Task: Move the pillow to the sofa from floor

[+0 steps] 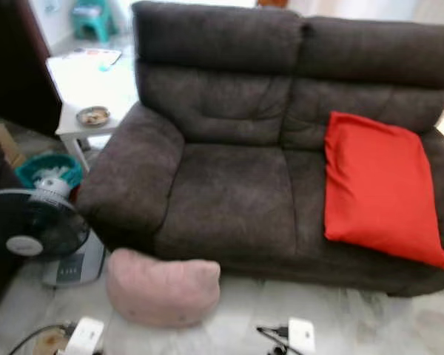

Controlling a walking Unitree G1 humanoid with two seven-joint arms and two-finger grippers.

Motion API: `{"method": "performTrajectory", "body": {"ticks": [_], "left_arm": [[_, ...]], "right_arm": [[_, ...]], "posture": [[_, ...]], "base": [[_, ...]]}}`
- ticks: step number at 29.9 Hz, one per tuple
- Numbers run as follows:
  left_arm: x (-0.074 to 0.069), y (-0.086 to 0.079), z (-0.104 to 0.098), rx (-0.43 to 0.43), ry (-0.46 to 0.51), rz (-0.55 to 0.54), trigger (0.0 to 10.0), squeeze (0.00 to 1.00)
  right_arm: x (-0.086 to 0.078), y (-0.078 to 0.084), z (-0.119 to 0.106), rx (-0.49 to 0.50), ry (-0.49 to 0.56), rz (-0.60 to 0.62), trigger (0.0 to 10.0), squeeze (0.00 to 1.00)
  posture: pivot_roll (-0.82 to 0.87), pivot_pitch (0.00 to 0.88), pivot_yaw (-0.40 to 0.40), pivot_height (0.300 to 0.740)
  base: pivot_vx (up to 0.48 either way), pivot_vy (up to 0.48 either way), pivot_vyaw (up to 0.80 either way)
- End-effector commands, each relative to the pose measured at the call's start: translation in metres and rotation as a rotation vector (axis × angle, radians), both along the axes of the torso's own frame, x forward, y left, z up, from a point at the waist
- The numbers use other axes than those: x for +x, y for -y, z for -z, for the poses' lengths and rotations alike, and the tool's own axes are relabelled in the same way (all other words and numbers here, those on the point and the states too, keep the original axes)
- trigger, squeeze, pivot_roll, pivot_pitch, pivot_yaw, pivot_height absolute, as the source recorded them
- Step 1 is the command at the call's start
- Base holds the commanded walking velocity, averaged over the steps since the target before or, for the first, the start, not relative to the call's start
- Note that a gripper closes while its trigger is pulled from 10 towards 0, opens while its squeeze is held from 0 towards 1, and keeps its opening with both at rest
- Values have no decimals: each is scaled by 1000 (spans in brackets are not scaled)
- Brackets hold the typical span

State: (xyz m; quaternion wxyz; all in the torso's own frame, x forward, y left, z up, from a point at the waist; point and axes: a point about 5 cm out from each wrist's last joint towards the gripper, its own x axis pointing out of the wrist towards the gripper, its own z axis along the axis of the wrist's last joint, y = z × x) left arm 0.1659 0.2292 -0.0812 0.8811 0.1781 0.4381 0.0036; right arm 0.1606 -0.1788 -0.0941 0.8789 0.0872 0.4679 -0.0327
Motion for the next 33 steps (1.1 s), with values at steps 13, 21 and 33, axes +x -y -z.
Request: {"method": "performTrajectory", "body": {"ticks": [13,21,33], "left_arm": [[1,7,1,-20,-2,-5,10000,0],[2,6,1,-15,4,0,10000,0],[2,7,1,-37,13,-3,10000,0]], "right_arm": [[-6,11,1,-34,-16,-16,10000,0],[-7,10,1,-21,-17,-8,10000,0],[-7,11,2,-26,-24,12,10000,0]], "posture": [[149,29,-71,740],[149,31,-71,740],[152,31,-72,740]], "base": [[0,368,371],[0,179,223],[0,0,0]]}}
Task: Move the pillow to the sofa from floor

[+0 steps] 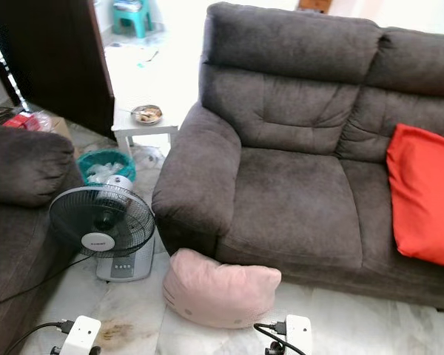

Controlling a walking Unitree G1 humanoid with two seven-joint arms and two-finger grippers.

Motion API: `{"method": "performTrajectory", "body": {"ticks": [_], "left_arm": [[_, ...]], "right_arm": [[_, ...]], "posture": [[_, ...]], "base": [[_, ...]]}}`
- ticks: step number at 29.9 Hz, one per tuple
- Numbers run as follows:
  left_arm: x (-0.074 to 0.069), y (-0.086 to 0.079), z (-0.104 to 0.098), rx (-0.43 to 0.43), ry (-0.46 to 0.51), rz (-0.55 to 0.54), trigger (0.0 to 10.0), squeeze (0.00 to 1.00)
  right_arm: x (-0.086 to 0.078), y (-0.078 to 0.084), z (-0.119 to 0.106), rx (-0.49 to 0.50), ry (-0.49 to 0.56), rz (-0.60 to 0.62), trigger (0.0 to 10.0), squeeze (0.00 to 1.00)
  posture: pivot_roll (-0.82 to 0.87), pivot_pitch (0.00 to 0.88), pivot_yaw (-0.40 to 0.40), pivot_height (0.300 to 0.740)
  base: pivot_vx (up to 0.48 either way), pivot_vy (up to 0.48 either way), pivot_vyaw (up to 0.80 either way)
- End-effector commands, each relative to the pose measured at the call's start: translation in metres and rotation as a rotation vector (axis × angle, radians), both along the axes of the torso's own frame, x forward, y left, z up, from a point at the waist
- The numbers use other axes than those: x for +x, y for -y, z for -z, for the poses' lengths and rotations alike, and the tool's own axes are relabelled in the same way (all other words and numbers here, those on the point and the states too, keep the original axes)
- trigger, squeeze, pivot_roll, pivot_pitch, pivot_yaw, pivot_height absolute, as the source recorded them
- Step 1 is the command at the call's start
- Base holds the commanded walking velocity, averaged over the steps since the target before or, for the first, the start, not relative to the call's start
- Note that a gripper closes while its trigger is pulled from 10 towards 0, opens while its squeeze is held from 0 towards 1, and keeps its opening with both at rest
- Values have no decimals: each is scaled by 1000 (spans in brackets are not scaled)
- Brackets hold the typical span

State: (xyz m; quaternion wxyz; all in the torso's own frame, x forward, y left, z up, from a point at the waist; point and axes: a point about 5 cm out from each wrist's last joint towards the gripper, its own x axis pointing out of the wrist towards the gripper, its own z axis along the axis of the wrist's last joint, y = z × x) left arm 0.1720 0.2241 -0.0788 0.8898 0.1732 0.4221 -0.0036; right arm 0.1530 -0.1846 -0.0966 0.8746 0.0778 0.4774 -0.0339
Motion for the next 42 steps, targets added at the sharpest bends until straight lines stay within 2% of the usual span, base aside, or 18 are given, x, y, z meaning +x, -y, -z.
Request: {"method": "performTrajectory", "body": {"ticks": [1,16,27,42], "left_arm": [[-4,2,3,-20,-21,-16,10000,0],[-4,2,3,-27,-12,-20,10000,0],[-4,3,3,-30,-14,-21,10000,0],[-4,3,3,-31,-14,-12,10000,0]], "right_arm": [[0,5,-1,-10,-2,19,10000,0],[0,4,-1,-3,2,21,10000,0],[0,5,-1,-3,1,24,10000,0],[0,5,-1,-2,0,28,10000,0]], "posture": [[152,31,-72,740],[153,29,-73,740],[153,33,-74,740],[154,33,-75,740]], "base": [[0,0,0],[16,0,0],[253,0,0],[265,261,0]]}}
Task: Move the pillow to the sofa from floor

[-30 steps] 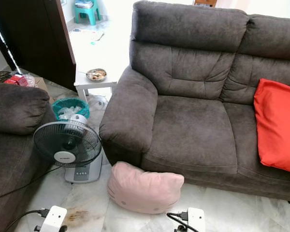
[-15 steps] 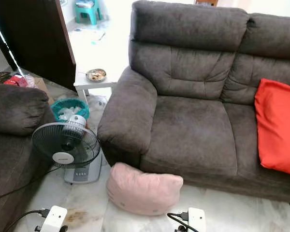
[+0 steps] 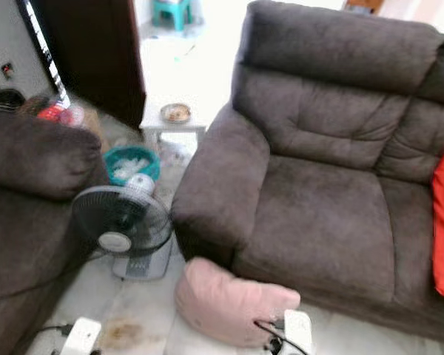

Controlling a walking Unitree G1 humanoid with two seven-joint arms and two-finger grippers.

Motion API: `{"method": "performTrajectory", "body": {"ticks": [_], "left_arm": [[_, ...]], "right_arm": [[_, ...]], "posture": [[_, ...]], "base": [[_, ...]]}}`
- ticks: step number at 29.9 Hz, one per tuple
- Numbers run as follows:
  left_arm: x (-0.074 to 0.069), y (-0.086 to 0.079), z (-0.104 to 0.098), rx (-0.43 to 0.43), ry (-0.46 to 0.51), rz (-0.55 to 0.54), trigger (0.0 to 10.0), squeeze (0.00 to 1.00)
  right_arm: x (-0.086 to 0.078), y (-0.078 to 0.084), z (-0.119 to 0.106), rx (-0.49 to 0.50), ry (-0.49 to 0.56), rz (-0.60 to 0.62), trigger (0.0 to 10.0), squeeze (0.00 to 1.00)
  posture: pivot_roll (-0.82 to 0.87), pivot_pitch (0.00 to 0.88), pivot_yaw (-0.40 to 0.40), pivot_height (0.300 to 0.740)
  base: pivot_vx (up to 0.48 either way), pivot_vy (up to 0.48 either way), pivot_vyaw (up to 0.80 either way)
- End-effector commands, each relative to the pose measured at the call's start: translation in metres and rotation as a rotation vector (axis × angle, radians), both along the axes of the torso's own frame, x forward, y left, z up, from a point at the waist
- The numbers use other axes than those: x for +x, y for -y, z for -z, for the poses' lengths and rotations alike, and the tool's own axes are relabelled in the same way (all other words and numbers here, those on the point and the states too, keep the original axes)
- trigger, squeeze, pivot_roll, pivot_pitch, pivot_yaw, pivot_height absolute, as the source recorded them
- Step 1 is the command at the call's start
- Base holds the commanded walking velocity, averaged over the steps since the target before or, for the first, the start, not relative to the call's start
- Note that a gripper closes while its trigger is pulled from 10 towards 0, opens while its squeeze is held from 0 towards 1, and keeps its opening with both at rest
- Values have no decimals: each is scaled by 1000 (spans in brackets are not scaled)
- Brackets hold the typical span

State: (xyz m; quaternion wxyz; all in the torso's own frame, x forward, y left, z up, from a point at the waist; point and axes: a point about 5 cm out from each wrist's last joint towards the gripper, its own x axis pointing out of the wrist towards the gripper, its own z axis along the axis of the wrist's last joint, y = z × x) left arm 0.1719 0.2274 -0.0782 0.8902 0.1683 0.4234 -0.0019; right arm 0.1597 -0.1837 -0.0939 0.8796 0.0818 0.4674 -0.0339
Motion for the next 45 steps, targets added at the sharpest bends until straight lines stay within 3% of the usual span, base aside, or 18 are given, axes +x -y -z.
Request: {"method": "performTrajectory", "body": {"ticks": [1,8,15,21,35,45], "left_arm": [[-3,6,3,-24,-12,-4,10000,0],[-4,7,3,-24,-14,-3,10000,0],[-4,7,3,-37,-8,-4,10000,0],[-2,10,2,-62,3,30,10000,0],[-2,8,2,-17,-8,40,10000,0],[-3,7,3,-12,-14,43,10000,0]], "right_arm": [[-6,6,2,-7,-22,23,10000,0],[-7,6,2,-4,-25,29,10000,0],[-8,6,3,-1,-35,21,10000,0],[-7,6,3,-7,-35,11,10000,0],[-7,6,2,-5,-23,11,10000,0],[-7,6,2,-4,-22,11,10000,0]], "posture": [[154,34,-75,740],[155,34,-76,740],[156,36,-77,740],[158,36,-78,740],[158,37,-79,740],[156,35,-78,740]], "base": [[270,266,0],[266,265,0],[225,264,-760],[0,0,-725],[0,0,0],[0,-266,0]]}}
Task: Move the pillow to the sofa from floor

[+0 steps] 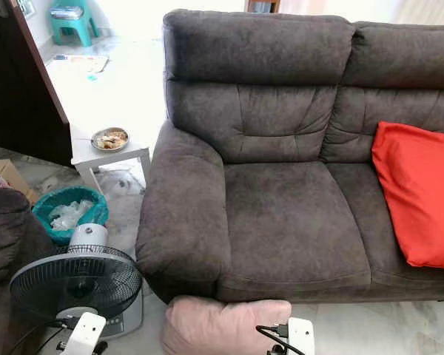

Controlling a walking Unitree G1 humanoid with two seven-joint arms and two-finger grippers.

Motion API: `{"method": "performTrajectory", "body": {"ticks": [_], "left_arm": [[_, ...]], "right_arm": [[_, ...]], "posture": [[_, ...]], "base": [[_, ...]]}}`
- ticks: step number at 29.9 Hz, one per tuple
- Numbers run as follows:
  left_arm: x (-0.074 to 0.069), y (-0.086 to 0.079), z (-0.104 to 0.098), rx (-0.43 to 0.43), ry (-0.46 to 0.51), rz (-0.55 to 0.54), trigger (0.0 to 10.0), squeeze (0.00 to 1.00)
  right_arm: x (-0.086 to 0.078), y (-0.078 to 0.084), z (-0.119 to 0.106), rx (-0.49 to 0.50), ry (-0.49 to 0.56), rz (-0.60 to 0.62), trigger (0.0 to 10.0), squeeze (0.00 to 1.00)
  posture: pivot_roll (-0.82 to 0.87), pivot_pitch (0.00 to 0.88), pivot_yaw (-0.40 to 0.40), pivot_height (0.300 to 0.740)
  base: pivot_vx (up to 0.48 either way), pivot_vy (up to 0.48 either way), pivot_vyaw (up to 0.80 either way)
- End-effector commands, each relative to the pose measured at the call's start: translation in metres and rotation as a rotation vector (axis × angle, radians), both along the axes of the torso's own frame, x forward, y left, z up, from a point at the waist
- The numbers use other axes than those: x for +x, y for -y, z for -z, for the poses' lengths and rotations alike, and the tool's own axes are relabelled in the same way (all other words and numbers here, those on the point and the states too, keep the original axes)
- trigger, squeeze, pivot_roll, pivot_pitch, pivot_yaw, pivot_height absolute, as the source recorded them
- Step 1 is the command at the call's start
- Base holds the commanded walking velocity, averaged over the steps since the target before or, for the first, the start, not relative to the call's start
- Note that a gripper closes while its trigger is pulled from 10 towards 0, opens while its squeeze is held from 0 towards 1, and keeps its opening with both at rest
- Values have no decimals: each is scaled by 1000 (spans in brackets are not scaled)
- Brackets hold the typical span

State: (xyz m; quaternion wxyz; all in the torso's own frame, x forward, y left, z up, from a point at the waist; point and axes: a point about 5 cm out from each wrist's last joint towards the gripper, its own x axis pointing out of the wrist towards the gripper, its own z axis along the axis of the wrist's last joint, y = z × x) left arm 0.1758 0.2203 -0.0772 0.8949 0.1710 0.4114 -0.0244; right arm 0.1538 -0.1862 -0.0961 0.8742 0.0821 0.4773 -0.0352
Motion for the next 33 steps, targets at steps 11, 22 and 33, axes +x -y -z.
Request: {"method": "performTrajectory", "body": {"ticks": [11,22,33], "left_arm": [[-6,1,4,1,-30,2,10000,0],[-5,1,2,18,8,-2,10000,0],[-1,0,-9,58,205,-46,10000,0]], "right_arm": [[-1,4,0,-7,1,9,10000,0],[-1,4,0,-9,0,11,10000,0],[-2,5,0,-8,3,15,10000,0]], "posture": [[153,30,-78,740],[148,18,-77,740],[147,23,-80,740]], "base": [[0,-265,0],[0,-97,0],[0,0,0]]}}
